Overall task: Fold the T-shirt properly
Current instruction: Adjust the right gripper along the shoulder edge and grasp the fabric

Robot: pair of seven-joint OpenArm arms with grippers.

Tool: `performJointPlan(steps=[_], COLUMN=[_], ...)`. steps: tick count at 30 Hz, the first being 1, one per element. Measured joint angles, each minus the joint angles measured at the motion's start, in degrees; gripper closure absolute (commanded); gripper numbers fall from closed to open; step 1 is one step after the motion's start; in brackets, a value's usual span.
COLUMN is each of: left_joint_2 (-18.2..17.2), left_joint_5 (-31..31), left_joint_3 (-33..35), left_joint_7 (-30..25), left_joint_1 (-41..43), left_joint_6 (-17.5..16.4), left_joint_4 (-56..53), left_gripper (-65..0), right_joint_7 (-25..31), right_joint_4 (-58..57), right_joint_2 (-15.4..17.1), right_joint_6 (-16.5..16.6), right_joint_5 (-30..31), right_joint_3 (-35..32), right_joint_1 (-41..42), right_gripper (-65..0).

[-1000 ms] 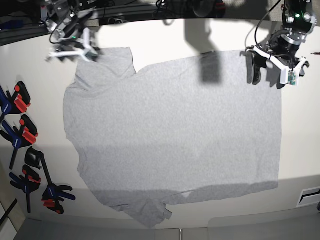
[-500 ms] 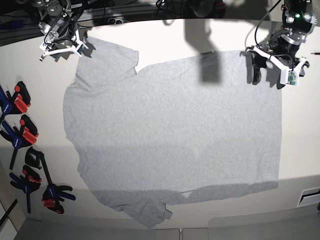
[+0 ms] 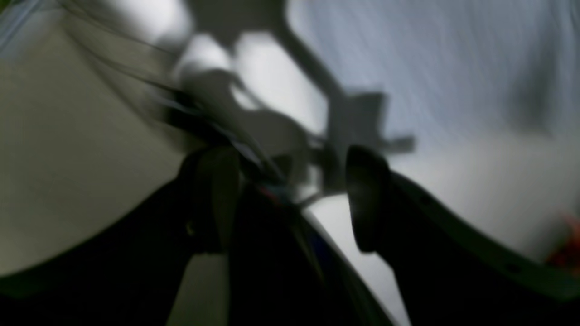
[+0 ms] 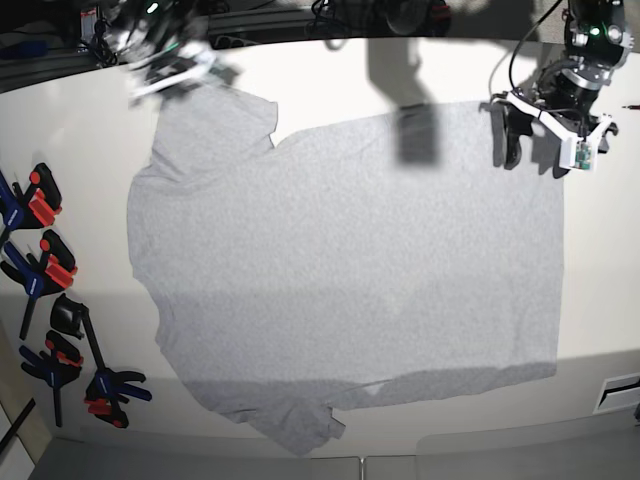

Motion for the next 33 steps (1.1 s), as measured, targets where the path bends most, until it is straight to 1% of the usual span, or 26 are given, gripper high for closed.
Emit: performJointPlan(steps=[1, 2, 3, 4, 6, 9, 10, 13, 16, 17, 20, 26, 29, 32, 33], left_joint_2=[-0.1, -0.2, -0.2, -0.1, 0.2, 0.1, 0.1, 0.4, 0.8, 0.7, 0.4, 0.7, 0.6, 0.6, 0.7], left_joint_5=[0.2, 0.3, 0.3, 0.2, 0.0, 0.1, 0.3, 0.2, -0.1, 0.0, 0.0, 0.0, 0.0, 0.0, 0.0], left_joint_3=[0.0, -0.1, -0.2, -0.2, 0.0, 0.0, 0.0, 0.0, 0.0, 0.0, 0.0, 0.0, 0.0, 0.0, 0.0], left_joint_7=[0.0, 0.0, 0.0, 0.0, 0.0, 0.0, 0.0, -0.1, -0.2, -0.2, -0.2, -0.2, -0.2, -0.2, -0.2], left_joint_1=[0.0, -0.1, 0.0, 0.0, 0.0, 0.0, 0.0, 0.0, 0.0, 0.0, 0.0, 0.0, 0.0, 0.0, 0.0], left_joint_6=[0.0, 0.1, 0.1, 0.1, 0.0, -0.3, -0.2, -0.2, -0.3, -0.3, -0.2, -0.2, -0.2, -0.2, -0.2], left_joint_4=[0.0, -0.1, -0.1, -0.1, 0.0, 0.0, -0.1, -0.1, 0.0, 0.0, 0.0, 0.0, 0.0, 0.0, 0.0], left_gripper=[-42.1, -42.1, -42.1, -42.1, -42.1, -42.1, -42.1, -42.1, -42.1, -42.1, -42.1, -42.1, -42.1, -42.1, -42.1], right_joint_7=[-1.4, -2.7, -3.0, -2.8, -0.3, -0.4, -0.3, 0.3, 2.6, 4.2, 8.5, 9.5, 13.6, 16.8, 16.6], right_joint_4=[2.3, 3.7, 4.7, 5.6, 7.0, 6.5, 6.4, 5.8, 3.1, 1.7, -2.2, -6.8, -7.7, -8.4, -8.4], right_joint_2=[1.6, 3.0, 4.0, 4.4, 4.3, 3.6, 3.6, 3.7, 3.9, 3.9, 3.5, 3.8, 3.7, 3.8, 3.7], right_joint_6=[-0.2, -1.4, -2.2, -2.6, -2.7, -2.5, -2.2, -2.2, -1.0, -0.3, 0.2, 0.2, 0.2, 0.1, 0.2], right_joint_5=[-0.4, -1.9, -3.2, -3.3, -1.5, 4.0, 4.7, 5.0, 4.5, 4.6, 5.7, 2.6, -1.7, -2.7, -2.7], right_joint_3=[0.2, 1.4, 2.7, 3.8, 4.7, 4.2, 4.2, 4.3, 4.5, 4.5, 4.3, 4.3, 4.3, 4.3, 4.3], right_joint_1=[-0.2, -0.1, 0.0, 0.0, 0.3, -0.6, -1.0, -0.3, -0.2, -0.3, -0.4, -0.3, -0.3, -0.2, -0.2], right_gripper=[-35.6, -35.6, -35.6, -35.5, -35.6, -35.5, -35.6, -35.5, -35.5, -35.5, -35.5, -35.5, -35.5, -35.5, -35.5])
